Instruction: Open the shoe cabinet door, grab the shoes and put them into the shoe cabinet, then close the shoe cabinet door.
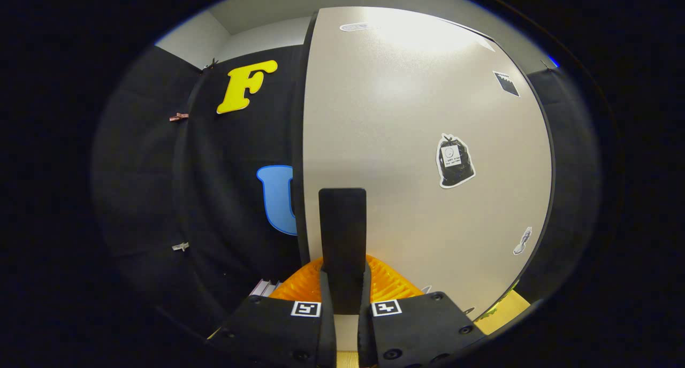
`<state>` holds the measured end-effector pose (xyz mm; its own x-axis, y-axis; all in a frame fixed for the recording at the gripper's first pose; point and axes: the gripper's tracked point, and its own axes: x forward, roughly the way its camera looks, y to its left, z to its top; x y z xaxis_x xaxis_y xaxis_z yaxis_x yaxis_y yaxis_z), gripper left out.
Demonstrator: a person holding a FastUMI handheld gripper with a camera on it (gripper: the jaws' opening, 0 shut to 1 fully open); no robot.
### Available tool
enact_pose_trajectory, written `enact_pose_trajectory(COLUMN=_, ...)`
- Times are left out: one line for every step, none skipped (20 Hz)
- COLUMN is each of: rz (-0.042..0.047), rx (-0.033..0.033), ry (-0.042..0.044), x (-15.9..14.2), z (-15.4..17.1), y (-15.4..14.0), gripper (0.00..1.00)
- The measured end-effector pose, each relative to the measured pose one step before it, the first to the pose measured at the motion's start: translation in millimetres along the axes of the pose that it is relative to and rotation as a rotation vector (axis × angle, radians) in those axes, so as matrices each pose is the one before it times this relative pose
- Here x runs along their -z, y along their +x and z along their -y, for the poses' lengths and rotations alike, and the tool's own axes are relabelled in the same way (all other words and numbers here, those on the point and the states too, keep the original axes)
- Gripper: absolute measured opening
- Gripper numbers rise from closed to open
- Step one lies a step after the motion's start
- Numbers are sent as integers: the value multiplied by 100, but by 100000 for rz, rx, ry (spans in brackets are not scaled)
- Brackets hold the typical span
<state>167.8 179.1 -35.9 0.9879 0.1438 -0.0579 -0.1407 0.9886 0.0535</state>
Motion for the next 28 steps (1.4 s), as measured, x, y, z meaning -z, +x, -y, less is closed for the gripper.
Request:
enact_pose_trajectory(rz=140, rx=-1651, ry=175, x=87, z=17, y=-994, gripper=20)
enact_pose_trajectory(rz=246, rx=-1481, ry=395, x=138, z=161, y=-1177, gripper=19)
enact_pose_trajectory(rz=97, rx=-1233, ry=567, x=-55, z=120, y=-1082, gripper=19)
enact_pose_trajectory(rz=-665, rx=-1361, ry=315, x=22, z=57, y=-790, gripper=19)
enact_pose_trajectory(rz=279, rx=-1189, ry=716, x=-166, z=123, y=-921, gripper=19)
enact_pose_trajectory(rz=-708, rx=-1195, ry=206, x=23, z=89, y=-622, gripper=19)
enact_pose_trajectory(rz=646, rx=-1016, ry=287, x=-223, z=102, y=-664, gripper=19)
enact_pose_trajectory(rz=-330, rx=-758, ry=405, x=29, z=154, y=-809, gripper=19)
enact_pose_trajectory(rz=749, rx=-327, ry=509, x=-272, z=133, y=-840, gripper=19)
enact_pose_trajectory(rz=-214, rx=-578, ry=163, x=-12, z=121, y=-962, gripper=19)
enact_pose_trajectory(rz=75, rx=-605, ry=374, x=-163, z=194, y=-814, gripper=19)
enact_pose_trajectory(rz=68, rx=-421, ry=249, x=-29, z=485, y=-930, gripper=19)
enact_pose_trajectory(rz=158, rx=-398, ry=244, x=-88, z=412, y=-818, gripper=19)
enact_pose_trajectory(rz=-77, rx=-511, ry=101, x=13, z=325, y=-807, gripper=20)
enact_pose_trajectory(rz=-265, rx=-504, ry=-96, x=-78, z=403, y=-752, gripper=19)
enact_pose_trajectory(rz=-197, rx=-767, ry=-690, x=-82, z=382, y=-720, gripper=19)
enact_pose_trajectory(rz=-522, rx=-614, ry=-521, x=-62, z=415, y=-721, gripper=19)
enact_pose_trajectory(rz=-180, rx=-431, ry=-194, x=-62, z=491, y=-735, gripper=19)
enact_pose_trajectory(rz=-475, rx=-272, ry=-31, x=-111, z=542, y=-769, gripper=19)
enact_pose_trajectory(rz=-138, rx=119, ry=203, x=-132, z=630, y=-715, gripper=19)
enact_pose_trajectory(rz=-193, rx=371, ry=-115, x=-37, z=644, y=-812, gripper=19)
enact_pose_trajectory(rz=-22, rx=545, ry=-247, x=-69, z=703, y=-816, gripper=19)
enact_pose_trajectory(rz=-154, rx=729, ry=-48, x=77, z=652, y=-837, gripper=19)
enact_pose_trajectory(rz=-12, rx=771, ry=631, x=-66, z=680, y=-719, gripper=19)
enact_pose_trajectory(rz=-10, rx=700, ry=795, x=-64, z=777, y=-503, gripper=19)
enact_pose_trajectory(rz=188, rx=990, ry=532, x=-117, z=666, y=-501, gripper=19)
enact_pose_trajectory(rz=150, rx=1207, ry=203, x=-46, z=794, y=-520, gripper=19)
enact_pose_trajectory(rz=-88, rx=1518, ry=-142, x=-39, z=753, y=-485, gripper=19)
